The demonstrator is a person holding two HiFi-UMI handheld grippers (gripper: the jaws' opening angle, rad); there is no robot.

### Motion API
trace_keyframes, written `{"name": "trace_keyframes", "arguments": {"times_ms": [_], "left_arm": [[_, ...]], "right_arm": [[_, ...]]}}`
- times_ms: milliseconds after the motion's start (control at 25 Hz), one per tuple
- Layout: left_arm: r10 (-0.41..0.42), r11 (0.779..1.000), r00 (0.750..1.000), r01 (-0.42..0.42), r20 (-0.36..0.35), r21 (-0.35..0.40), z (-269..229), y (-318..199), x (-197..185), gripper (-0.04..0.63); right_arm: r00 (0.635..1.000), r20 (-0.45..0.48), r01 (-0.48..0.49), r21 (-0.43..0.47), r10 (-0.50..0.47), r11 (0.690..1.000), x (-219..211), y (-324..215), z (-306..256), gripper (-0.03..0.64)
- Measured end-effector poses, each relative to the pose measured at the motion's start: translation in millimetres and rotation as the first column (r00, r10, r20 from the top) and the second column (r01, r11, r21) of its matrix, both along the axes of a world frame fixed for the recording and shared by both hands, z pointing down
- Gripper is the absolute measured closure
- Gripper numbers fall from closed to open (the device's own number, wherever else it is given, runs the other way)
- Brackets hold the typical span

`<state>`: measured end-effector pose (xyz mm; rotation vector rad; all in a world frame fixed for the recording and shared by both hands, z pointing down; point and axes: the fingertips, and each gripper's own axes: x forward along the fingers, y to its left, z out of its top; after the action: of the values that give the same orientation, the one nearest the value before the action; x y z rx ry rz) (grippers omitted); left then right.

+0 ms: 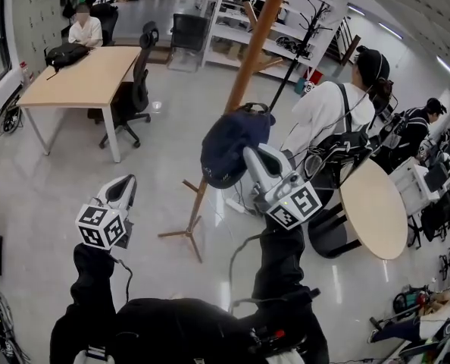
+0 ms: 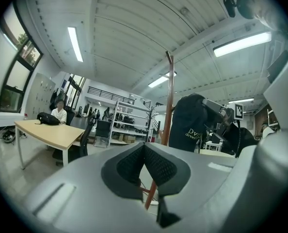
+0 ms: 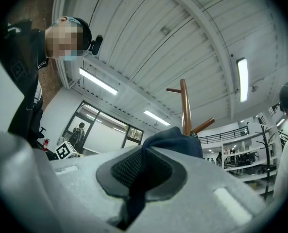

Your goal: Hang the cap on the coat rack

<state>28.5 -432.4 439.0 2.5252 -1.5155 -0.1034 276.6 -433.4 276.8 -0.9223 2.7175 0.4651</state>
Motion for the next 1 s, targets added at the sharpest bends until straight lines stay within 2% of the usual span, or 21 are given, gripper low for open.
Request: {"name": "trace_keyframes", "arguments": {"times_ms": [400, 1000], "left_arm": [[0.016, 1.000, 1.000, -0.016, 0.019, -0.026, 14, -11, 16, 0.592], [0.016, 0.998, 1.000, -0.015, 0.026, -0.055, 22, -26, 14, 0.592]], "right_arm": [[0.999, 0.032, -0.010, -0.049, 0.012, 0.999, 19, -12, 28, 0.601], [0.998, 0.058, -0.001, -0.105, 0.007, 0.995, 16, -35, 51, 0.601]]}}
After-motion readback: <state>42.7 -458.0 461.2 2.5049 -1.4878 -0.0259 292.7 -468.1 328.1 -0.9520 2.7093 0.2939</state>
